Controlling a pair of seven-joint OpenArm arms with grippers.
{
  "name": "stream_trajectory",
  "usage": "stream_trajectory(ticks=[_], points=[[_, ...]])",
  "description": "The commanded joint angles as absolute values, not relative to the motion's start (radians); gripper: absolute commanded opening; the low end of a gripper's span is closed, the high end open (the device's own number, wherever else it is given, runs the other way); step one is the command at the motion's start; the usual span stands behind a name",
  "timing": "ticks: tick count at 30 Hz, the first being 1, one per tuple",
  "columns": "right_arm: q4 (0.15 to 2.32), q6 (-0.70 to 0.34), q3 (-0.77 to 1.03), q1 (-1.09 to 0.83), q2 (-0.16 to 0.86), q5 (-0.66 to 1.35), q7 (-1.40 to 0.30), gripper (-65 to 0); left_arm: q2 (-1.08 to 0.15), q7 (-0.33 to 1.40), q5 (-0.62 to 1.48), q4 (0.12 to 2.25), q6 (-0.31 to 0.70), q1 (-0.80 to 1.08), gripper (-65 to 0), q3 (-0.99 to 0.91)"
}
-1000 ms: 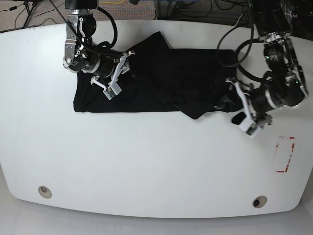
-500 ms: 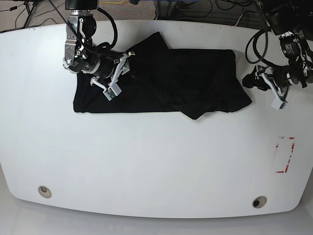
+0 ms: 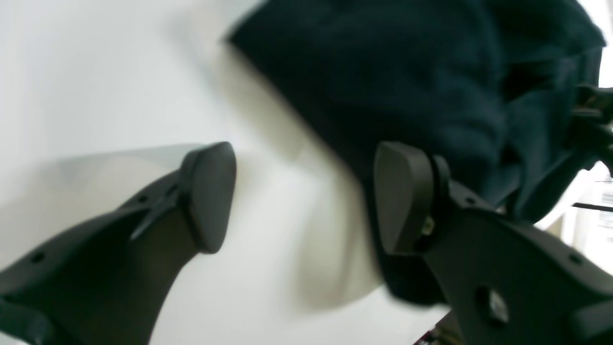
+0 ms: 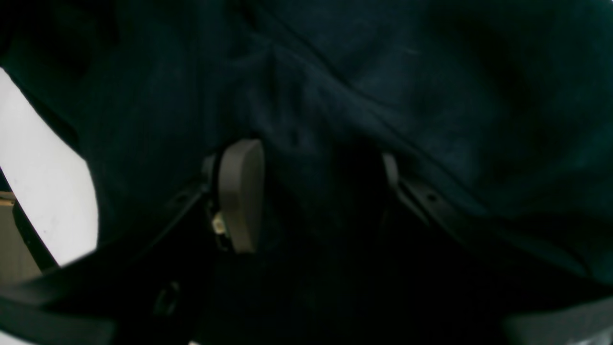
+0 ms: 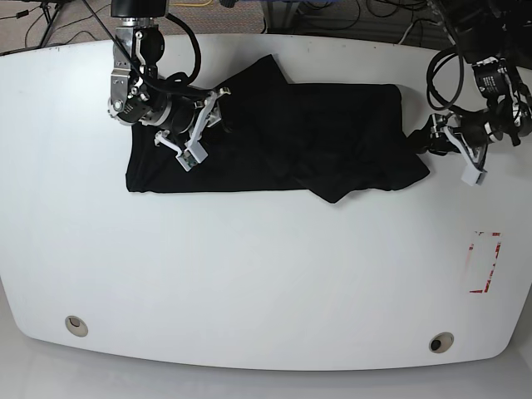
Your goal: Layout the t-shirt on the table in an organized manner, then fold the t-shirt properly
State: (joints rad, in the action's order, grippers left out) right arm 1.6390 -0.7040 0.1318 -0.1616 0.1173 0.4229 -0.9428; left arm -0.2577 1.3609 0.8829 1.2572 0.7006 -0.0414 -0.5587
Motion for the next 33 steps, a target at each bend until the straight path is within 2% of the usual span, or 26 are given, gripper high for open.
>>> stream_trajectory(ticks=[1, 12, 16, 20, 21, 22, 25, 33], points=[[1.644, -0.698, 0.133, -0.157, 0.124, 0.404, -0.961, -35.2, -0.262, 1.383, 0.858, 1.26, 0.698, -0.073, -22.1, -0.513], [1.644, -0.698, 0.136, -0.159, 0.128, 0.404, -0.961, -35.2, -0.228, 1.383, 0.852, 1.26, 0.698, -0.134, -23.1, -0.467], [1.644, -0.698, 0.136, -0.16, 0.128, 0.404, -0.961, -35.2, -0.228, 1.383, 0.852, 1.267, 0.698, -0.136, -33.1, -0.467], [1.644, -0.698, 0.136, -0.16, 0.128, 0.404, -0.961, -35.2, -0.231, 1.383, 0.852, 1.27, 0.698, -0.14, -51.0, -0.467], [1.644, -0.698, 0.136, -0.162, 0.13, 0.404, -0.961, -35.2, -0.231, 1.383, 0.852, 1.27, 0.698, -0.143, -52.9, -0.467], [1.644, -0.698, 0.137, -0.162, 0.13, 0.404, -0.961, -35.2, -0.232, 1.383, 0.852, 1.271, 0.698, -0.147, -57.9, -0.467], [1.644, -0.698, 0.137, -0.162, 0.13, 0.404, -0.961, -35.2, -0.236, 1.383, 0.852, 1.3, 0.698, -0.145, -63.3, -0.466], [1.643, -0.698, 0.137, -0.159, 0.13, 0.404, -0.961, -35.2, -0.236, 1.389, 0.852, 1.515, 0.698, -0.113, -59.9, -0.46]])
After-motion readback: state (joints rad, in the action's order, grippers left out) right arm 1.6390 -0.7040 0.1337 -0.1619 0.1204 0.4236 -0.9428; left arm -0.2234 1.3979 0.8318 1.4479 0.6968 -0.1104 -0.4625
